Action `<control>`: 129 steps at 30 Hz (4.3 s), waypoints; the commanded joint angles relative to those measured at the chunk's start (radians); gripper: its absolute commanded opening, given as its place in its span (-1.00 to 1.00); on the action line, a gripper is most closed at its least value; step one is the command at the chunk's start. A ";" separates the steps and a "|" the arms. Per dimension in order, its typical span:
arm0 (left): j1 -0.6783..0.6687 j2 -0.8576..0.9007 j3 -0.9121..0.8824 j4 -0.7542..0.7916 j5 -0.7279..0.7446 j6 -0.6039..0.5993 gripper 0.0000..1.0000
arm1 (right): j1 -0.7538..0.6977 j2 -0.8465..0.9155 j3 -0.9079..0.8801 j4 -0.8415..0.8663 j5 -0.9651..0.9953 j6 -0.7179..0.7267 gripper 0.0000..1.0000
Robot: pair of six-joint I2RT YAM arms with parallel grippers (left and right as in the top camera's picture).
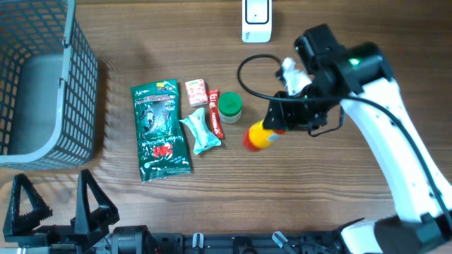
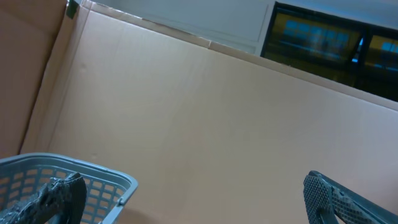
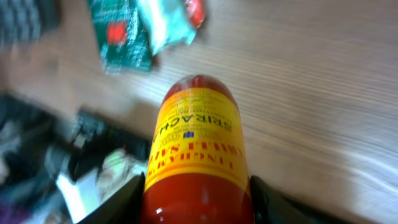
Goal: Scan the item barcode
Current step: 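Carry the bottle up to the white scanner and hold it there, then move the bottle to the far right and set it down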
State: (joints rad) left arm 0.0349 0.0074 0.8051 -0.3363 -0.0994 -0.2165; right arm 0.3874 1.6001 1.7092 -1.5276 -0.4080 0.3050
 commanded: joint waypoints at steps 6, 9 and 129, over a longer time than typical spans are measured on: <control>0.006 -0.003 -0.003 0.000 -0.007 -0.008 1.00 | -0.001 -0.018 0.007 0.279 0.294 0.255 -0.31; 0.006 -0.003 -0.003 -0.001 -0.007 -0.008 1.00 | 0.000 -0.018 0.007 0.424 0.265 0.244 -0.30; 0.092 -0.003 -0.285 0.018 -0.367 0.003 1.00 | -0.795 0.476 -0.015 1.155 0.771 -0.801 -0.26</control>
State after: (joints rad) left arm 0.1200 0.0074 0.5282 -0.3210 -0.4492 -0.2157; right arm -0.3202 2.0472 1.6852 -0.3614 0.2054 -0.4496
